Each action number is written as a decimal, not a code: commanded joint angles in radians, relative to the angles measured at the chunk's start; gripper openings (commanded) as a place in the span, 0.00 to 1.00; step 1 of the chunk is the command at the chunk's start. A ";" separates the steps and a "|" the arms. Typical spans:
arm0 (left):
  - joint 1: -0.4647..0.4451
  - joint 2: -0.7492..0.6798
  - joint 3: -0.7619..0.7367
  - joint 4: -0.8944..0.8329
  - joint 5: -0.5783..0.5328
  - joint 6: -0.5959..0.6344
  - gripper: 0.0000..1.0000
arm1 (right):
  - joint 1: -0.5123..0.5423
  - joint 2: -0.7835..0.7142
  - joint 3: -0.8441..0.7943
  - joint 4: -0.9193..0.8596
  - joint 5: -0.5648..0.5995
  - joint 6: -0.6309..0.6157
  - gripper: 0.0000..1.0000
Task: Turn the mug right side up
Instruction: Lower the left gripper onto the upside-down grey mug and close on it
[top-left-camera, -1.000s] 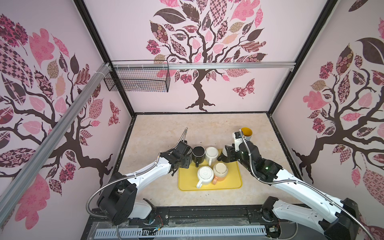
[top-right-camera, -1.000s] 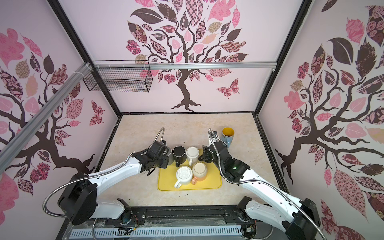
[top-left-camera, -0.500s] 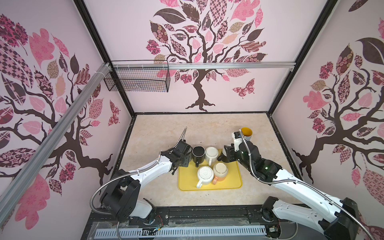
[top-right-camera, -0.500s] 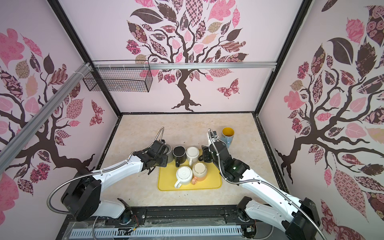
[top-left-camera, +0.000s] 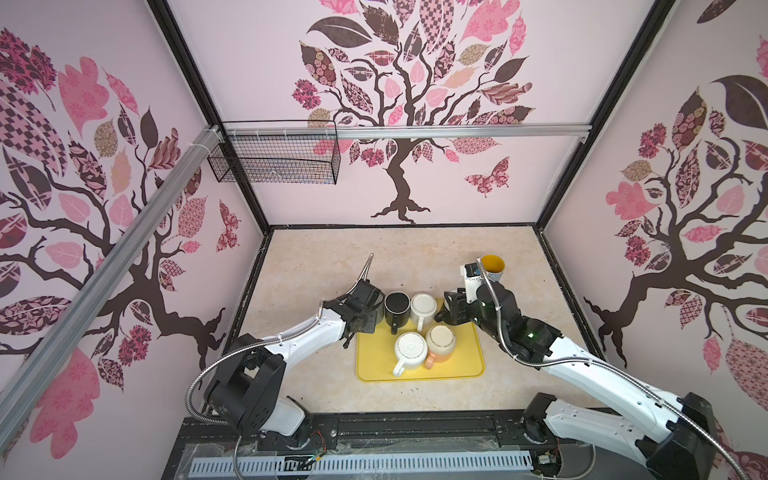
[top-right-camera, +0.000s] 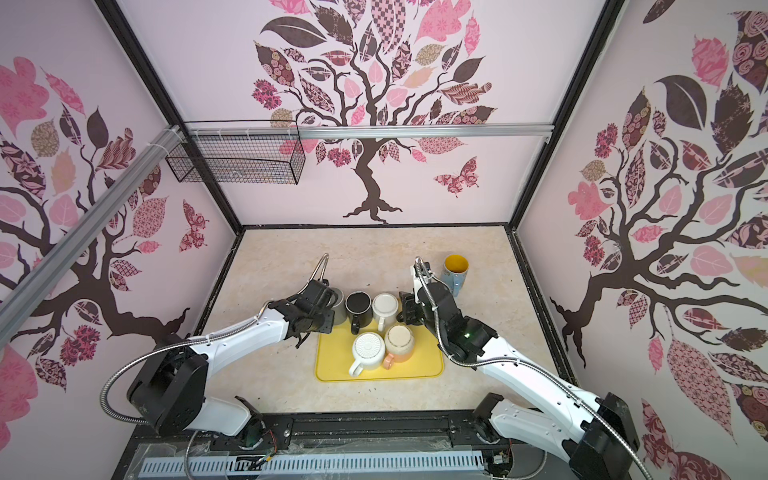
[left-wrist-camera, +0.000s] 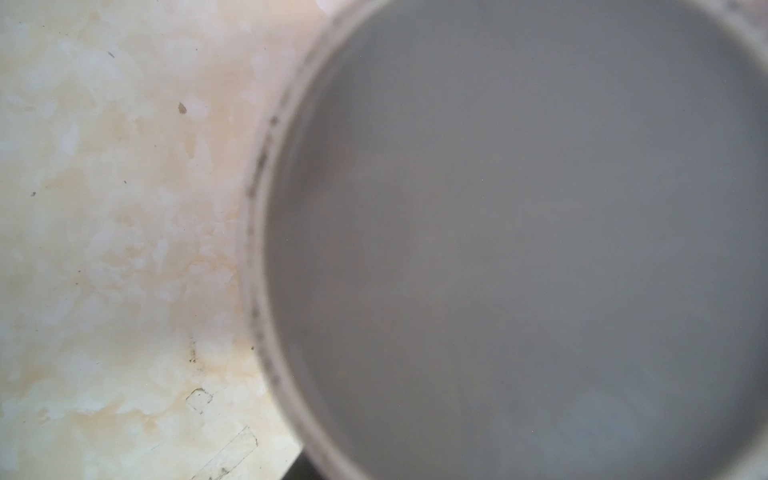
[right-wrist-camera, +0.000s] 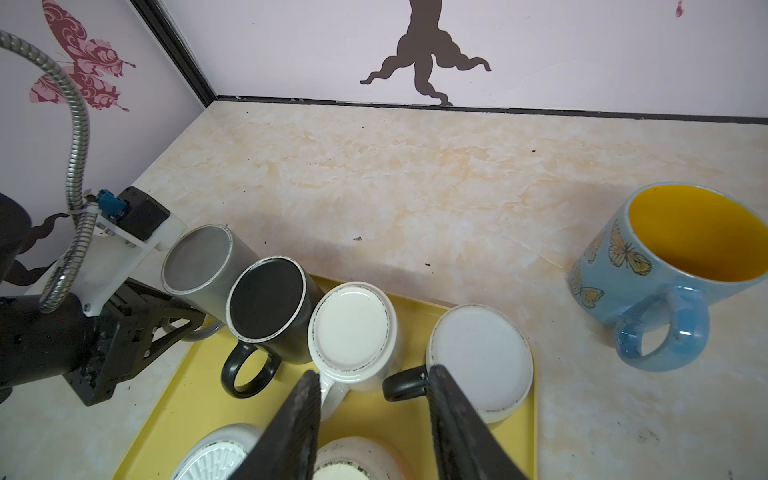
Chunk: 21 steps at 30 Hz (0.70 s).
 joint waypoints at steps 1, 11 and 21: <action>0.015 0.017 0.073 0.065 -0.034 0.008 0.22 | -0.001 0.004 -0.002 0.015 -0.016 0.002 0.45; 0.015 0.004 0.090 0.047 -0.080 0.010 0.00 | 0.000 -0.003 -0.014 0.024 -0.051 0.017 0.41; -0.021 -0.171 0.102 0.017 -0.173 0.025 0.00 | 0.000 -0.018 -0.006 0.062 -0.131 0.052 0.37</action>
